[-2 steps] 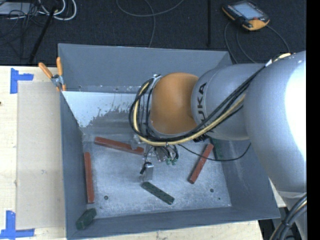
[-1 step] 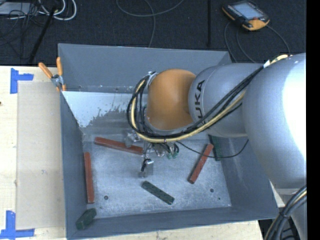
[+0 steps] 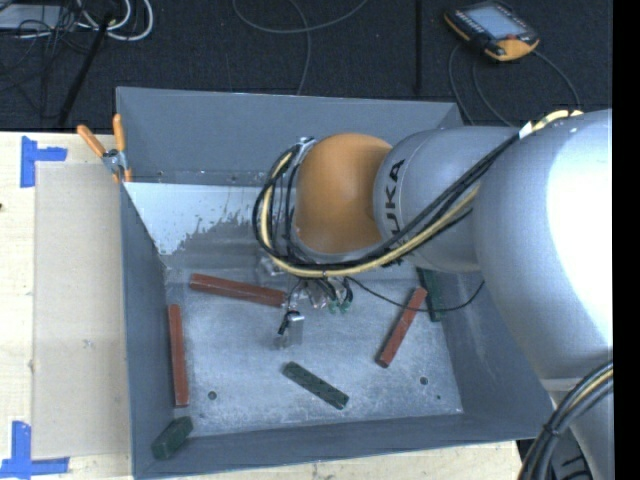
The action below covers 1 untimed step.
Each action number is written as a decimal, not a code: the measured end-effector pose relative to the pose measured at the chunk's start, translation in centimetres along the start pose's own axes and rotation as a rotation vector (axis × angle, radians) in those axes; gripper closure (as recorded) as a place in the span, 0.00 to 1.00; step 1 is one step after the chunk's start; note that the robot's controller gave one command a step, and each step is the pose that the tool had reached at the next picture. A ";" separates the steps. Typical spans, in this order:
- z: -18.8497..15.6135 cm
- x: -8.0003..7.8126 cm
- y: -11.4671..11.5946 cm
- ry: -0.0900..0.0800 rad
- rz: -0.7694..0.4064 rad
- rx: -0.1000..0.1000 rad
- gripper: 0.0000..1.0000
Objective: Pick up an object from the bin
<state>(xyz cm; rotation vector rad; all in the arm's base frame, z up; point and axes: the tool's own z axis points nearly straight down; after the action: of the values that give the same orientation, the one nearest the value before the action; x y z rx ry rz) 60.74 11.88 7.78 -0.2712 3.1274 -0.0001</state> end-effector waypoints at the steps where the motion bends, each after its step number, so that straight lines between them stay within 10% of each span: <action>1: 0.4 -0.6 -2.6 0.000 0.122 0.000 1.00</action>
Offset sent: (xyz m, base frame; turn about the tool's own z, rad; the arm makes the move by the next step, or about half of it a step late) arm 0.0000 0.0000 0.0000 0.0000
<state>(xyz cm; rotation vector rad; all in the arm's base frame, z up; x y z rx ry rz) 61.78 9.42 7.40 -0.0803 3.1386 0.0005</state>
